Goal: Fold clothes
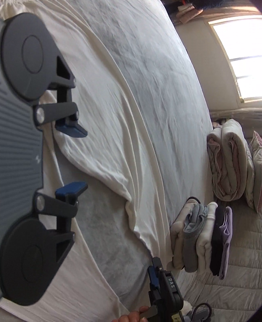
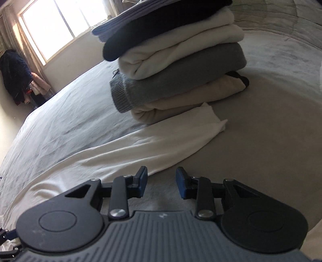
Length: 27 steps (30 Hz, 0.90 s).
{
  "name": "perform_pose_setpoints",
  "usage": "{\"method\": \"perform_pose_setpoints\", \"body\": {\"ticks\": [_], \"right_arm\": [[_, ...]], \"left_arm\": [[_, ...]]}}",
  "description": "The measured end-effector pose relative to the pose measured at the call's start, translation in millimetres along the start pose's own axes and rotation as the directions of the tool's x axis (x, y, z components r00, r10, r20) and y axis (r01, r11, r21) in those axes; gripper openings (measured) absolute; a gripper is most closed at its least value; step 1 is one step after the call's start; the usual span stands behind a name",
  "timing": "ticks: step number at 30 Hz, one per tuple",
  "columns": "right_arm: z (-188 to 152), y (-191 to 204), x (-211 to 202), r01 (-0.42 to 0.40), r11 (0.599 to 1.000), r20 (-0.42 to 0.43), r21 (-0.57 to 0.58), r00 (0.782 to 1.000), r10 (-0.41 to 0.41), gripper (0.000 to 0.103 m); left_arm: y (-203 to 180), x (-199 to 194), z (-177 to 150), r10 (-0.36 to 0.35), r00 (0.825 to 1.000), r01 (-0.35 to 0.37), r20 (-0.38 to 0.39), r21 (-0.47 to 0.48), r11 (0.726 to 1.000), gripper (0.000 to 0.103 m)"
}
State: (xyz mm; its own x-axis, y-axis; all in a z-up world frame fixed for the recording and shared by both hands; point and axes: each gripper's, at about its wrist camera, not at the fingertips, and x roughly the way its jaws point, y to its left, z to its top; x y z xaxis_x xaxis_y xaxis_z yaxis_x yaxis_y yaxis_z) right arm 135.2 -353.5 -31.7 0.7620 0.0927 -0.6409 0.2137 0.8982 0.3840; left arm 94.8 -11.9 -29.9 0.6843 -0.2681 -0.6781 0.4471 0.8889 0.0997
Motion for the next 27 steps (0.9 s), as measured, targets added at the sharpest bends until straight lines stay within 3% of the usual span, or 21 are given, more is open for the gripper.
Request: {"method": "perform_pose_setpoints", "body": {"ticks": [6,8,9,16,21,22,24,26,27], "right_arm": [[11,-18,9,0.069,0.996,0.062,0.048,0.995,-0.072,0.011],[13,-21,12,0.085,0.995,0.079,0.052,0.993,-0.089,0.002],[14,-21,13,0.102,0.994,0.088,0.04,0.991,-0.105,0.0],[20,-21,10,0.21,0.978,0.109,-0.019,0.972,-0.207,0.0],[26,-28,8,0.181,0.983,0.077,-0.009,0.981,-0.18,0.001],[28,-31,7,0.165,0.986,0.068,0.01,0.984,-0.165,0.008],[32,-37,6,0.127,0.991,0.053,0.047,0.99,-0.13,0.017],[35,-39,5,0.11,0.992,0.053,0.058,0.992,-0.113,0.038],[36,-38,4,0.116,0.992,0.061,0.047,0.991,-0.118,0.041]], "left_arm": [[-9,21,11,-0.028,1.0,0.028,0.009,0.044,0.999,0.027],[-9,21,14,-0.039,0.999,0.038,0.006,0.067,0.997,0.002],[-8,20,14,-0.042,0.999,0.041,0.002,0.081,0.996,0.002],[19,9,13,-0.126,0.991,0.128,-0.035,0.078,0.989,0.002],[26,12,15,-0.195,0.976,0.206,-0.101,0.112,0.972,0.003],[27,12,16,-0.206,0.972,0.219,-0.108,0.117,0.969,0.005],[31,11,22,-0.232,0.968,0.241,-0.1,0.089,0.967,0.018],[35,11,29,-0.247,0.966,0.252,-0.077,0.055,0.966,0.042],[36,10,32,-0.252,0.966,0.255,-0.061,0.04,0.966,0.043]]}}
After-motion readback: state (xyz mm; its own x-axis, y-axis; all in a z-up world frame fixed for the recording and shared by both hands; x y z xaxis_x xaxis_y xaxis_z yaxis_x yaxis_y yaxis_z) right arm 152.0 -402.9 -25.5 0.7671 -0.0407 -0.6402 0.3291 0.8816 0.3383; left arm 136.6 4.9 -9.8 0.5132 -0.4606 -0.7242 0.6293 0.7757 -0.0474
